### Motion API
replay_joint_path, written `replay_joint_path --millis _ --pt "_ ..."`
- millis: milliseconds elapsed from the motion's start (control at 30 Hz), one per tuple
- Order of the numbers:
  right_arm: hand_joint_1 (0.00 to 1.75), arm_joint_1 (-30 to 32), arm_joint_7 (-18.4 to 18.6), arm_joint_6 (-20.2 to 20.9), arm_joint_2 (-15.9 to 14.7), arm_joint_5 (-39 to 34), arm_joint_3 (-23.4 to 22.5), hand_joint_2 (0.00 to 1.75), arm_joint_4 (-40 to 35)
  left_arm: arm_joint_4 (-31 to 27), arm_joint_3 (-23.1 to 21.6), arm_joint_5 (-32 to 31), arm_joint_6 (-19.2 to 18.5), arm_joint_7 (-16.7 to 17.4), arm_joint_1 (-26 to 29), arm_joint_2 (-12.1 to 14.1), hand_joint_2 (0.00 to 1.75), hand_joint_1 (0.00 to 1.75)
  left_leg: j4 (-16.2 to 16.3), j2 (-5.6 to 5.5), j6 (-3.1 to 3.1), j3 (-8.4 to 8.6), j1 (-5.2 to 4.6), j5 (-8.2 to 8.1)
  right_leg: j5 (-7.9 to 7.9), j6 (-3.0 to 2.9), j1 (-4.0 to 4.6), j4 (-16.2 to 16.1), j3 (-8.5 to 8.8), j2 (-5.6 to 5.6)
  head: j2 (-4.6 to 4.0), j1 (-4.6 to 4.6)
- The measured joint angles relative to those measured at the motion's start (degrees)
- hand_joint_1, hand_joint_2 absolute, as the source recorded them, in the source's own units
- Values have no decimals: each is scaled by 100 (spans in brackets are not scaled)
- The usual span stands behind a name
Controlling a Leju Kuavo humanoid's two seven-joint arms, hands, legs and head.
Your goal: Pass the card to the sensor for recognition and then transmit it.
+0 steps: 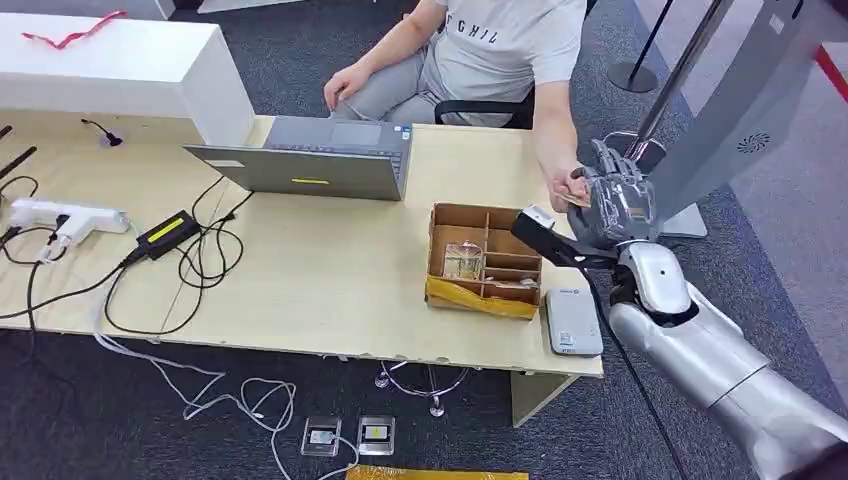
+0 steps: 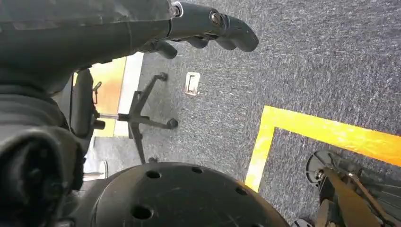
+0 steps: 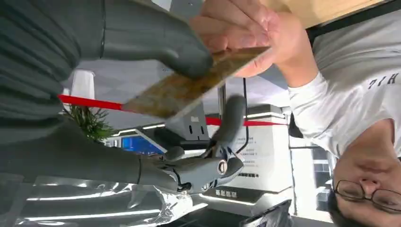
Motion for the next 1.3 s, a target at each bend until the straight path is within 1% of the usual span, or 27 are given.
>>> replay_joint_path --millis 67,167,333,500,600,700,800,967,1167,1233,1300 --pt "175 16 15 -15 -4 22 -13 175 17 9 0 13 -26 -9 2 11 0 0 0 0 0 2 0 0 0 0 0 -1 -1 1 0 0" --pt "175 47 50 -4 -63 118 -68 175 24 9 0 -83 -184 -59 13 37 0 0 0 0 0 0 0 0 0 0 0 -1 -1 1 0 0" --pt "175 74 59 -4 -142 153 -98 175 35 9 0 -109 -232 -79 27 85 0 0 0 15 0 3 0 -1 0 0 0 -1 -2 8 0 -2" --pt "175 81 68 15 -160 109 -125 175 33 9 0 -70 -243 -310 34 114 0 0 0 14 0 4 0 -1 1 0 0 -1 -2 7 0 0" --pt "175 100 98 39 -160 35 -155 175 28 9 0 -77 -297 -389 34 138 0 0 0 14 0 4 0 -1 1 0 0 -1 -2 7 2 0" --pt "175 159 118 33 -162 -26 -160 175 28 9 0 -83 -376 -391 36 164 0 0 0 14 0 4 0 -1 0 0 0 -1 -2 7 0 0" --pt "175 295 55 13 -162 -109 -197 175 50 9 2 -74 -415 -387 38 188 0 0 0 13 0 3 0 -1 0 0 0 -1 -2 7 0 0" --pt "175 526 -90 31 -155 -133 -199 175 310 9 2 -116 -483 -273 39 232 0 0 0 13 1 2 0 -2 0 0 0 -1 -2 6 2 0" --pt "175 631 -116 33 -149 -136 -197 175 538 9 2 -136 -507 -251 40 264 0 0 0 14 1 2 0 -2 0 0 0 -1 -2 6 0 0" --pt "175 641 -166 7 -142 -251 -199 175 605 13 2 -142 -542 -249 40 271 0 0 0 13 1 2 0 -2 0 0 0 -1 -2 5 2 0" --pt "175 678 -298 -20 -133 -308 -199 175 675 31 2 -140 -560 -247 40 280 0 0 0 13 1 1 0 -2 0 0 0 -1 -2 5 0 0"
